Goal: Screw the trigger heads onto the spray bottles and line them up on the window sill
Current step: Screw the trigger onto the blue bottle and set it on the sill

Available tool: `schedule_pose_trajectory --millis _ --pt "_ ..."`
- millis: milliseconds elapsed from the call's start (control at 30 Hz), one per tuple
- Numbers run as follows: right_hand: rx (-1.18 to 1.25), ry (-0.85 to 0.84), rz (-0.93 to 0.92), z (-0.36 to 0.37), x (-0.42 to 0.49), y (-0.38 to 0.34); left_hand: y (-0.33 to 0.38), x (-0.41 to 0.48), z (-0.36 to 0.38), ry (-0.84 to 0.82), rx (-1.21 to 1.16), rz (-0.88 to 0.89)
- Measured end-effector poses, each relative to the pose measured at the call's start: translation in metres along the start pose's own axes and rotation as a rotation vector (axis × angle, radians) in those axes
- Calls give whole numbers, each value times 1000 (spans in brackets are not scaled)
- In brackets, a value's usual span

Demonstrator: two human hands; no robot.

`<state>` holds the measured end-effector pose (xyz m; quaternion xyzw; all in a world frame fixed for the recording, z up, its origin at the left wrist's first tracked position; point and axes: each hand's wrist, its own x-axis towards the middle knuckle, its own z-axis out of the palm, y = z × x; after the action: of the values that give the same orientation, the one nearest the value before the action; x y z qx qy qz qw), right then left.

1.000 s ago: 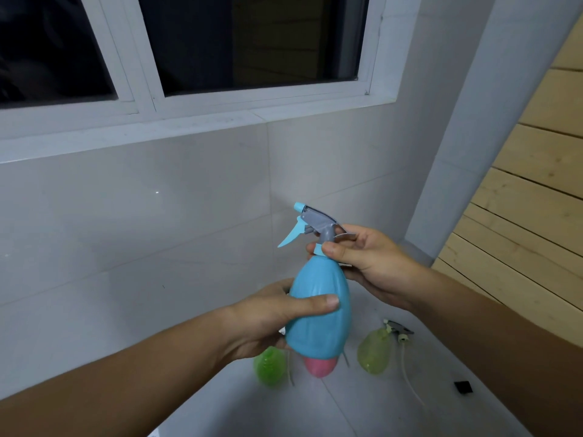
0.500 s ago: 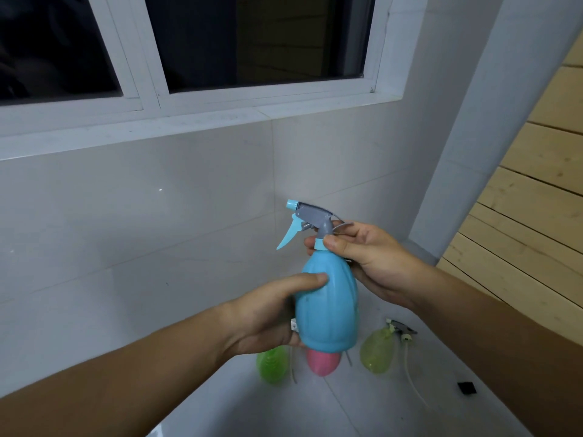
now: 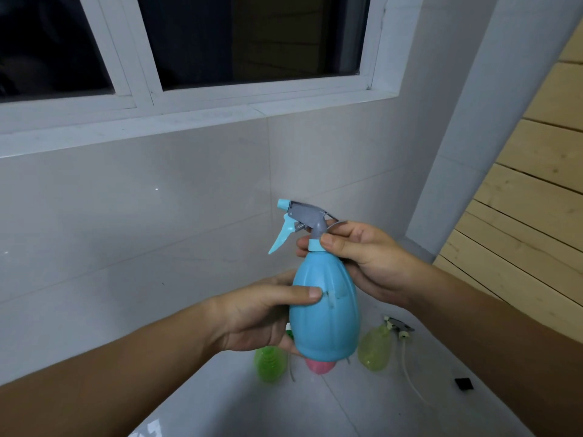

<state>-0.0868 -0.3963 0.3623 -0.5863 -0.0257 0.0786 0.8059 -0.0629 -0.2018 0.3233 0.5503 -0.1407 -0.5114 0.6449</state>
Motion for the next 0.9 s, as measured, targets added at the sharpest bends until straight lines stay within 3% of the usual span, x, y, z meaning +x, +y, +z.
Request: schedule_pose_trajectory --millis 367,667,900 --pt "-126 66 -86 -4 11 9 1 1 7 394 171 109" --pt "-369 101 -26 0 3 7 20 -4 -2 502 98 253" --pt "-496 28 -163 5 7 -8 44 -15 0 484 65 406"
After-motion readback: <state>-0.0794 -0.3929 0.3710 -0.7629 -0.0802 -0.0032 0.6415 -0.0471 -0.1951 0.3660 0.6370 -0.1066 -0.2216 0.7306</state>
